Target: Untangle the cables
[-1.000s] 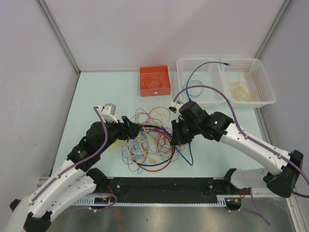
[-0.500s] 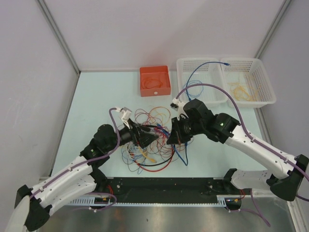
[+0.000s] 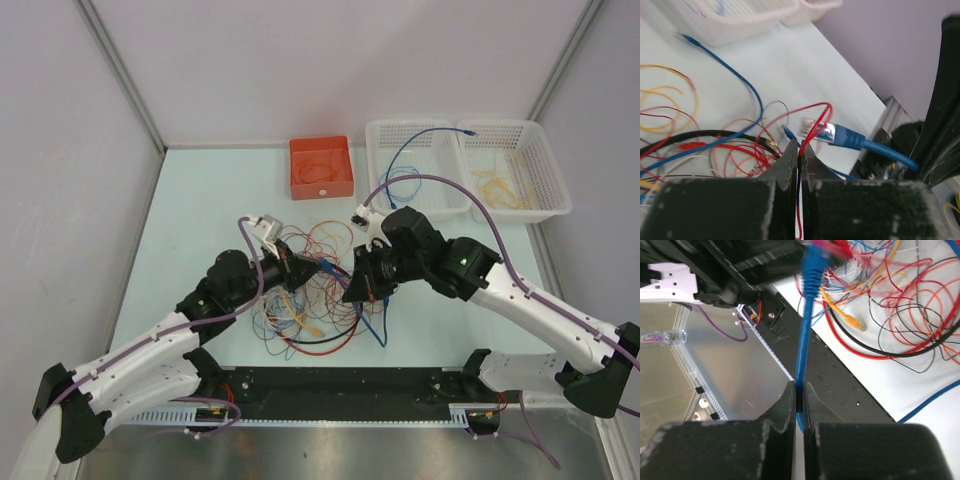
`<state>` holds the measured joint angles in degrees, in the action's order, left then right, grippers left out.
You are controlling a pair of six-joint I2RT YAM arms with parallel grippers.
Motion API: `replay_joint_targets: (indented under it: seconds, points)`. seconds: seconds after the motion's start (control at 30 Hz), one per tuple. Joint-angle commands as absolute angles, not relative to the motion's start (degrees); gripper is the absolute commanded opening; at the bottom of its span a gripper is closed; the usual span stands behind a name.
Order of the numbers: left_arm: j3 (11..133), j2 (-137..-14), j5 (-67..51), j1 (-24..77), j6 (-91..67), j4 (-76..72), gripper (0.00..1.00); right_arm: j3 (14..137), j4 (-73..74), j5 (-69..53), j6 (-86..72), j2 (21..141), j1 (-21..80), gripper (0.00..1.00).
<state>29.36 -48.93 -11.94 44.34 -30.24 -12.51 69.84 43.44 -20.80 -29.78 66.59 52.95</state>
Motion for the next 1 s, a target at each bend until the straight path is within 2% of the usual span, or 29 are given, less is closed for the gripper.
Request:
replay_joint_targets:
  seconds: [0.0, 0.2, 0.47, 0.63, 0.77, 0.97]
  points:
    - [33.2, -42.6, -1.1, 38.7, -31.6, -8.8, 0.0, 71.2, 46.9, -17.8, -28.3, 64.2, 53.3, 0.0]
    - [37.4, -39.7, 1.9, 29.5, -35.4, 2.0, 0.0, 71.2, 48.3, -12.3, -27.4, 63.5, 53.1, 0.0]
    - [36.2, -45.4, 2.0, 27.8, -38.6, 8.3, 0.0, 71.2, 39.9, -11.2, -28.1, 58.6, 51.1, 0.0]
    - [33.8, -45.8, -7.1, 27.0, -39.5, 0.4, 0.0, 71.2, 40.9, -17.8, -27.9, 61.2, 48.1, 0.0]
    - [33.8, -44.5, -13.4, 27.2, -40.2, -5.9, 0.0, 71.0, 44.4, -13.4, -26.9, 65.3, 51.1, 0.0]
    - [36.1, -44.8, -19.7, 30.1, -40.5, -9.6, 0.0, 70.5, 40.3, -14.0, -27.0, 68.8, 52.7, 0.0]
